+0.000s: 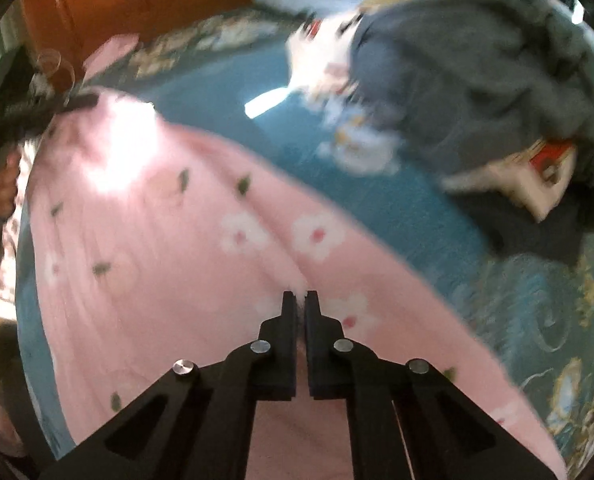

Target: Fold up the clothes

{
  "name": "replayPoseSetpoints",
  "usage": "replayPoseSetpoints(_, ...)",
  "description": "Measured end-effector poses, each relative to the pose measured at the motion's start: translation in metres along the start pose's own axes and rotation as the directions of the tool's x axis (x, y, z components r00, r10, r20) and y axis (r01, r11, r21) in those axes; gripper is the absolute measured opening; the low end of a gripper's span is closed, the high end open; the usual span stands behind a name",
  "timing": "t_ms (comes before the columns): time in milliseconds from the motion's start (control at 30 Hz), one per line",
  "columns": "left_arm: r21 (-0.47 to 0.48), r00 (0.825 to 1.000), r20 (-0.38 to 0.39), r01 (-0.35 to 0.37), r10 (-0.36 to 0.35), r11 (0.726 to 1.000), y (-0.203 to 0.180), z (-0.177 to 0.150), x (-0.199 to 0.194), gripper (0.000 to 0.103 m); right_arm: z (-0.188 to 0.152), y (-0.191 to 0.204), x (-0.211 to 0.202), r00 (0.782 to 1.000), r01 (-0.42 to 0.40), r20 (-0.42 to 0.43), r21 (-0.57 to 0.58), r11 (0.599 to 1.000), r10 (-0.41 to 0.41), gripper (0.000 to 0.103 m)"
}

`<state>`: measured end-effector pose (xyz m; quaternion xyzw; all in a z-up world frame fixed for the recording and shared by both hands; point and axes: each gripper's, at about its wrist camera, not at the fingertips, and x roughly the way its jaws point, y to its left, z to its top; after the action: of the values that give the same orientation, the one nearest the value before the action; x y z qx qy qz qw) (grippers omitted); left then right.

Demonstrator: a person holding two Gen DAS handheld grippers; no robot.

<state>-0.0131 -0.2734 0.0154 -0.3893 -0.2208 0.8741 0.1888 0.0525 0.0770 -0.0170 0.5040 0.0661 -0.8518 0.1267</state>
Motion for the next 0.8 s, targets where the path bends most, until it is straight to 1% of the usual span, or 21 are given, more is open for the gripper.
replayPoseSetpoints(67, 0.004, 1.000, 0.018, -0.001, 0.001, 1.000, -0.002, 0.009, -0.002, 0.013, 0.012, -0.011, -0.012, 0.998, 0.023, 0.053, 0.031, 0.999, -0.024, 0.003)
replayPoseSetpoints(100, 0.010, 1.000, 0.015, -0.015, 0.015, 1.000, -0.004, 0.013, 0.001, 0.013, 0.019, -0.015, -0.012, 0.997, 0.031, 0.062, 0.041, 0.999, -0.034, 0.003)
replayPoseSetpoints(133, 0.020, 0.999, 0.001, -0.043, 0.043, 0.999, -0.006, 0.015, 0.008, 0.013, 0.025, -0.020, -0.011, 0.997, 0.039, 0.068, 0.051, 0.998, -0.042, 0.003)
replayPoseSetpoints(200, 0.025, 0.995, -0.043, -0.091, 0.092, 0.996, -0.005, 0.016, 0.025, 0.013, 0.033, -0.027, 0.010, 0.999, 0.046, 0.023, 0.067, 0.997, -0.048, 0.003)
replayPoseSetpoints(267, 0.004, 0.987, -0.091, -0.130, 0.130, 0.991, 0.002, 0.013, 0.043, 0.013, 0.032, -0.031, 0.031, 0.999, 0.046, -0.025, 0.077, 0.996, -0.045, 0.003)
replayPoseSetpoints(333, -0.040, 0.982, -0.126, -0.144, 0.138, 0.989, 0.010, 0.010, 0.052, 0.013, 0.030, -0.035, 0.038, 0.999, 0.029, -0.026, 0.109, 0.994, -0.026, 0.005)
replayPoseSetpoints(367, -0.067, 0.981, -0.141, -0.146, 0.136, 0.987, 0.015, 0.009, 0.055, 0.017, 0.028, -0.037, 0.039, 1.000, 0.015, -0.020, 0.127, 0.992, -0.012, 0.006)
replayPoseSetpoints(400, -0.094, 0.981, -0.148, -0.141, 0.126, 0.986, 0.019, 0.008, 0.055, 0.017, 0.028, -0.040, 0.035, 1.000, 0.010, -0.004, 0.145, 0.989, -0.010, 0.009)
replayPoseSetpoints(433, -0.120, 0.984, -0.145, -0.126, 0.108, 0.985, 0.021, 0.008, 0.051, 0.019, 0.028, -0.043, 0.031, 1.000, 0.006, 0.012, 0.163, 0.987, -0.008, 0.017)
replayPoseSetpoints(467, -0.141, 0.985, -0.137, -0.119, 0.100, 0.983, 0.023, 0.008, 0.045, 0.026, 0.027, -0.047, 0.023, 0.999, 0.005, 0.033, 0.184, 0.983, -0.012, 0.021)
replayPoseSetpoints(500, -0.152, 0.986, -0.125, -0.128, 0.109, 0.980, 0.023, 0.010, 0.037, 0.035, 0.024, -0.050, 0.012, 0.998, 0.005, 0.059, 0.200, 0.980, -0.017, 0.032)
replayPoseSetpoints(533, -0.163, 0.987, -0.105, -0.137, 0.121, 0.977, 0.023, 0.010, 0.028, 0.040, 0.022, -0.052, 0.001, 0.996, 0.002, 0.086, 0.218, 0.976, -0.021, 0.036)
replayPoseSetpoints(567, -0.179, 0.989, -0.077, -0.141, 0.129, 0.974, 0.024, 0.011, 0.017, 0.051, 0.016, -0.056, -0.012, 0.993, -0.012, 0.118, 0.243, 0.970, -0.017, 0.037)
replayPoseSetpoints(600, -0.201, 0.989, -0.044, -0.147, 0.141, 0.969, 0.025, 0.011, 0.004, 0.055, 0.009, -0.059, -0.025, 0.989, -0.027, 0.150, 0.269, 0.963, -0.014, 0.038)
replayPoseSetpoints(700, -0.250, 0.980, 0.035, -0.181, 0.196, 0.951, 0.017, 0.004, -0.029, 0.055, -0.032, -0.072, -0.058, 0.977, -0.074, 0.214, 0.364, 0.928, -0.006, 0.047)
replayPoseSetpoints(733, -0.245, 0.978, 0.060, -0.178, 0.198, 0.953, 0.008, -0.002, -0.038, 0.055, -0.050, -0.075, -0.066, 0.974, -0.085, 0.227, 0.393, 0.916, -0.007, 0.047)
replayPoseSetpoints(767, -0.222, 0.981, 0.076, -0.158, 0.179, 0.962, -0.005, -0.008, -0.042, 0.056, -0.070, -0.078, -0.073, 0.973, -0.087, 0.232, 0.425, 0.901, -0.015, 0.047)
replayPoseSetpoints(800, -0.184, 0.987, 0.075, -0.130, 0.145, 0.974, -0.022, -0.016, -0.042, 0.057, -0.090, -0.081, -0.080, 0.971, -0.089, 0.236, 0.457, 0.885, -0.025, 0.048)
